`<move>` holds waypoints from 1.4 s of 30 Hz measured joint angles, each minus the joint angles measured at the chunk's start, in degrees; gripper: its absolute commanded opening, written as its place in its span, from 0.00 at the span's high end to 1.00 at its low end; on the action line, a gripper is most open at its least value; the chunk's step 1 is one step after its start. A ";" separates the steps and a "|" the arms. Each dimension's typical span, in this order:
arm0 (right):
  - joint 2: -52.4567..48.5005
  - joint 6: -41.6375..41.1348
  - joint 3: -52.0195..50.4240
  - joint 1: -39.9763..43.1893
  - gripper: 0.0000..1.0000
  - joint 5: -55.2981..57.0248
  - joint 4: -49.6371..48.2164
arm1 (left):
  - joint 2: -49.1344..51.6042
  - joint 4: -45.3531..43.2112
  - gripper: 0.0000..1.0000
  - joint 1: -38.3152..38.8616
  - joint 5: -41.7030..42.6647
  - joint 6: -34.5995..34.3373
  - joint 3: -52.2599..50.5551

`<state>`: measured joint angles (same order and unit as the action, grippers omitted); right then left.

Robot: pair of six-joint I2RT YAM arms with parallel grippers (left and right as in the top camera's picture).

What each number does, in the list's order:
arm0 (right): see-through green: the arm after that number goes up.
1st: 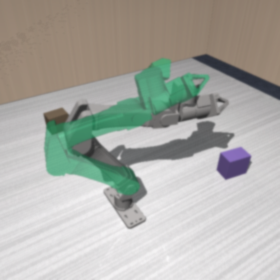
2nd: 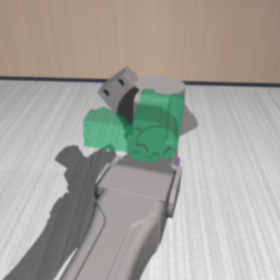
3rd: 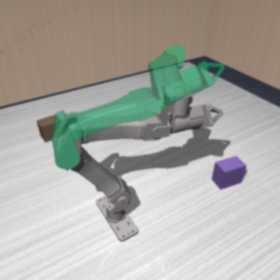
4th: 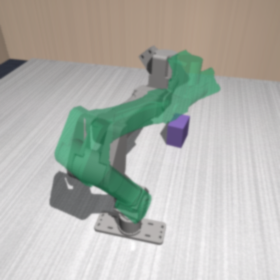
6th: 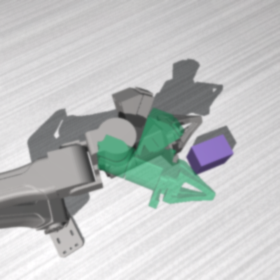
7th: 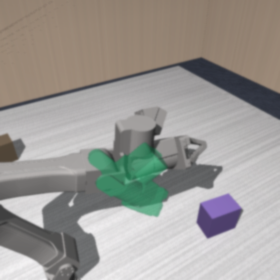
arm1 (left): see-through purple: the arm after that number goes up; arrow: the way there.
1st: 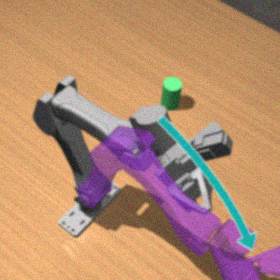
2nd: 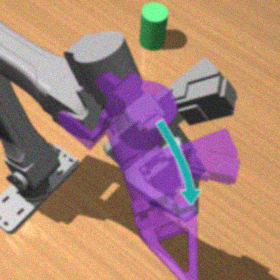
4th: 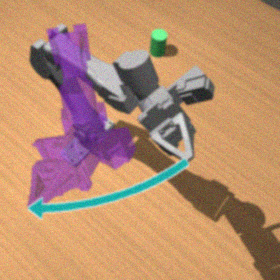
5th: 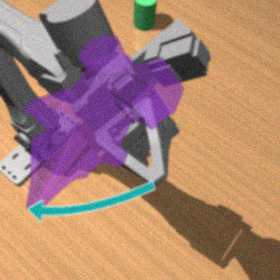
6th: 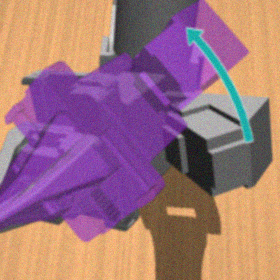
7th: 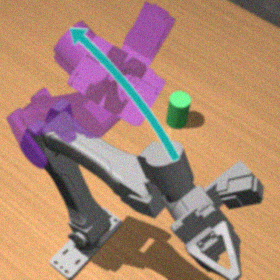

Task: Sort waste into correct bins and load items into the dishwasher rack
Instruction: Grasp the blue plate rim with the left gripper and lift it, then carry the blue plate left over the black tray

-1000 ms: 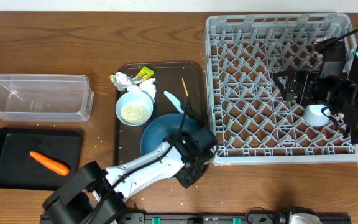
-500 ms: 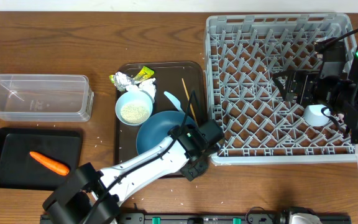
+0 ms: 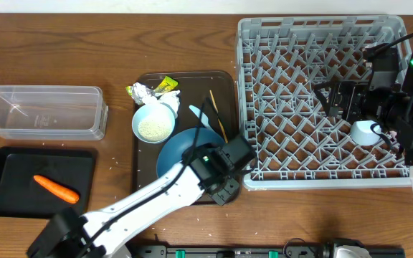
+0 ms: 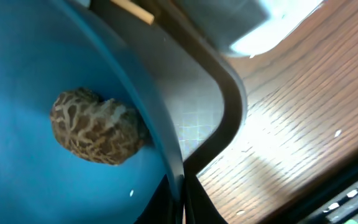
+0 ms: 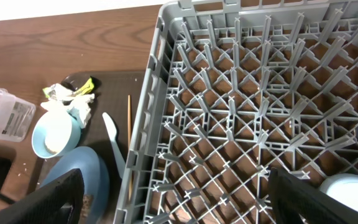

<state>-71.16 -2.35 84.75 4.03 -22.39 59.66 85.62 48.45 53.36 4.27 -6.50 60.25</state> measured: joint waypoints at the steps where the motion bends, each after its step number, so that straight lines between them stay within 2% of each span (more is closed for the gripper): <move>1: 0.00 0.00 0.00 0.00 0.12 0.00 0.02 | -0.39 -0.02 0.94 0.00 0.00 -0.48 0.02; 14: 0.00 0.00 0.00 0.00 0.12 0.00 0.00 | -1.11 1.81 0.94 0.00 0.00 -4.44 0.66; 20: 0.00 0.00 0.00 0.00 0.11 0.04 -0.04 | -3.65 7.72 0.94 -0.09 -2.38 -8.48 9.25; 24: 0.00 -0.02 0.00 0.00 0.12 0.04 0.02 | -10.93 8.24 0.94 -2.58 -5.57 -12.98 14.25; 28: 0.00 -0.02 0.00 0.00 0.11 0.09 0.17 | -19.17 8.31 0.94 -9.99 -7.02 -17.57 15.19; 32: 0.00 0.00 0.00 0.00 0.11 0.11 0.33 | -26.14 9.22 0.94 -20.74 -8.09 -20.22 15.19; 42: 0.00 -0.02 0.00 0.00 0.11 0.13 0.61 | -34.88 14.84 0.94 -49.00 -9.01 -21.14 15.19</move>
<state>-71.16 -2.37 84.75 4.03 -22.26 60.27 50.74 63.29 4.36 -4.73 -27.64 75.44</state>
